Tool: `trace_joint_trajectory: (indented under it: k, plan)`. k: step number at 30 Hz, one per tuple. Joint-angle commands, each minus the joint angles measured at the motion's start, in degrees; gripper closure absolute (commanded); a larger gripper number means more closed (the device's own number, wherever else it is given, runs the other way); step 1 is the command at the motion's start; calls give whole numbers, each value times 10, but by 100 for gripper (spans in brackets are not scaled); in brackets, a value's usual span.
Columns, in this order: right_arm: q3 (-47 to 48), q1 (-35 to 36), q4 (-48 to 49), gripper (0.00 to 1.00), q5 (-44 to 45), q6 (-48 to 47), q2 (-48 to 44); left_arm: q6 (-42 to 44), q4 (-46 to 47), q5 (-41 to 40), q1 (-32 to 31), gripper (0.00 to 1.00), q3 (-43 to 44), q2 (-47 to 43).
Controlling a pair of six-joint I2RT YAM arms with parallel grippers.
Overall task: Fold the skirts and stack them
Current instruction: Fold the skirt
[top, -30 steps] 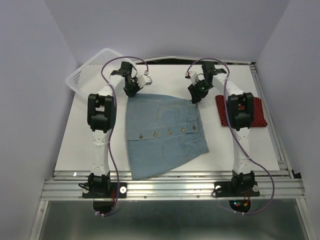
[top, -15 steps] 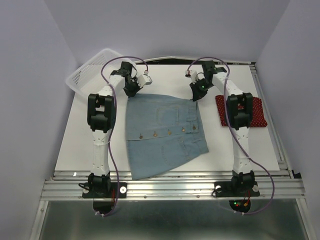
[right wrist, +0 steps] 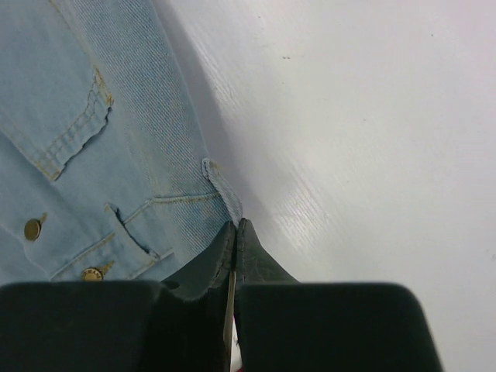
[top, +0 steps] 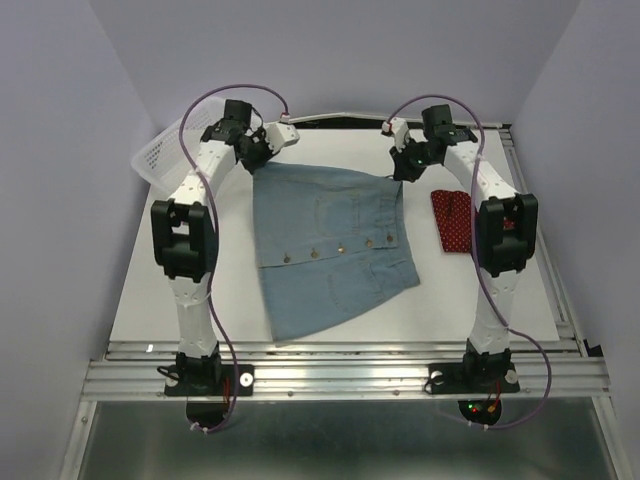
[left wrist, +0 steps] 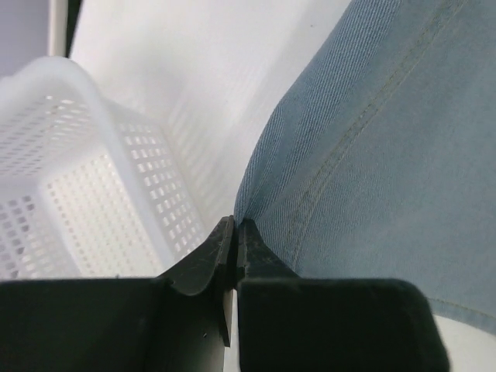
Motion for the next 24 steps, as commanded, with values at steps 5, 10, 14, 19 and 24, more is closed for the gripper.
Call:
trace_joint_trajectory:
  k: [5,10,14,19,24]
  plan:
    - [-83,-6,32,99,-33,-53,-86,6,32,32,7,100,-145,-164]
    - [-144,-6,25,99,-50,-80,-151,27,9,67,6,100,-252,-264]
    - [-194,-6,7,99,-71,-99,-187,37,-14,86,-6,100,-358,-333]
    - [-288,0,-1,99,-82,-110,-227,32,-13,95,-42,100,-460,-394]
    - [-384,16,-4,99,-92,-135,-279,6,18,63,-116,100,-577,-452]
